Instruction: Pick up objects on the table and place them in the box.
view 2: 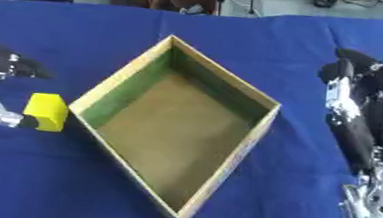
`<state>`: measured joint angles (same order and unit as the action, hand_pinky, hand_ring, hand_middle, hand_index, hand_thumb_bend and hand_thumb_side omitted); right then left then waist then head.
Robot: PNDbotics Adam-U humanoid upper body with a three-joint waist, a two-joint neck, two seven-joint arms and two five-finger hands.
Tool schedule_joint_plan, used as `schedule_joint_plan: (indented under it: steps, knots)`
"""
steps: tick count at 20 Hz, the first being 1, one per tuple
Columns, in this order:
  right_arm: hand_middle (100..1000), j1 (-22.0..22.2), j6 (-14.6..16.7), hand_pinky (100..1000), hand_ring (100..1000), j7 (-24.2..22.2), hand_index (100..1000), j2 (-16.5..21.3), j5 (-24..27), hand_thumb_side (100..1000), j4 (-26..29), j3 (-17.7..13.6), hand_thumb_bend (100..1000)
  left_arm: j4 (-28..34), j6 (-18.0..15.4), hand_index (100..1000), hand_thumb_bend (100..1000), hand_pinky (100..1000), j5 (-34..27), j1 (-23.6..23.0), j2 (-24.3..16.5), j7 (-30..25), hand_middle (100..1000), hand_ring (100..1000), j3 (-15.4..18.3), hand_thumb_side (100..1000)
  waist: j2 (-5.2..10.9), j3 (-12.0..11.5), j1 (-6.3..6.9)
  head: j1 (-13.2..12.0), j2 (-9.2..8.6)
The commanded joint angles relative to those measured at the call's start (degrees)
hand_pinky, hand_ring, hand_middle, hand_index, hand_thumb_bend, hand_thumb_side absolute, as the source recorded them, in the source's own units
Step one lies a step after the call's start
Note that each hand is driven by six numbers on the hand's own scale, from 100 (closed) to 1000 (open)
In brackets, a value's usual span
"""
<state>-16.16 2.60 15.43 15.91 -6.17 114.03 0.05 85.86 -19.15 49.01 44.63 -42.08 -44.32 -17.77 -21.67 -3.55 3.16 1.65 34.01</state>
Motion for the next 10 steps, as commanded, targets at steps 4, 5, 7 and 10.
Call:
schedule_joint_plan:
  steps: [4,5,7,10]
  knots:
    - [570,-0.6,0.0,696,634,-0.1,750,0.4,-0.7,580,0.6,0.0,100,-1.1,-5.6,1000,645,734,1.0,1.1,-0.7,-6.7,857,821,0.1,1000,0.75,0.0,0.02,-0.4,-0.75]
    - [570,-0.6,0.0,696,634,-0.1,750,0.3,-0.7,580,0.6,0.0,100,-1.2,-5.7,1000,645,734,1.1,1.1,-0.6,-7.0,857,821,0.1,1000,0.73,0.0,0.0,-0.4,-0.77]
    - [570,-0.6,0.0,697,634,-0.1,750,0.3,-0.7,580,0.6,0.1,100,-1.5,-5.8,1000,648,732,1.4,1.1,-0.6,-7.4,854,818,0.0,1000,0.68,0.1,-0.03,-0.5,-0.84]
    - [570,-0.6,0.0,697,634,-0.1,750,0.3,-0.7,581,0.6,0.1,100,-2.3,-5.7,1000,640,721,2.4,1.4,-0.2,-7.2,839,811,0.2,1000,0.58,0.2,-0.06,-0.6,-1.04]
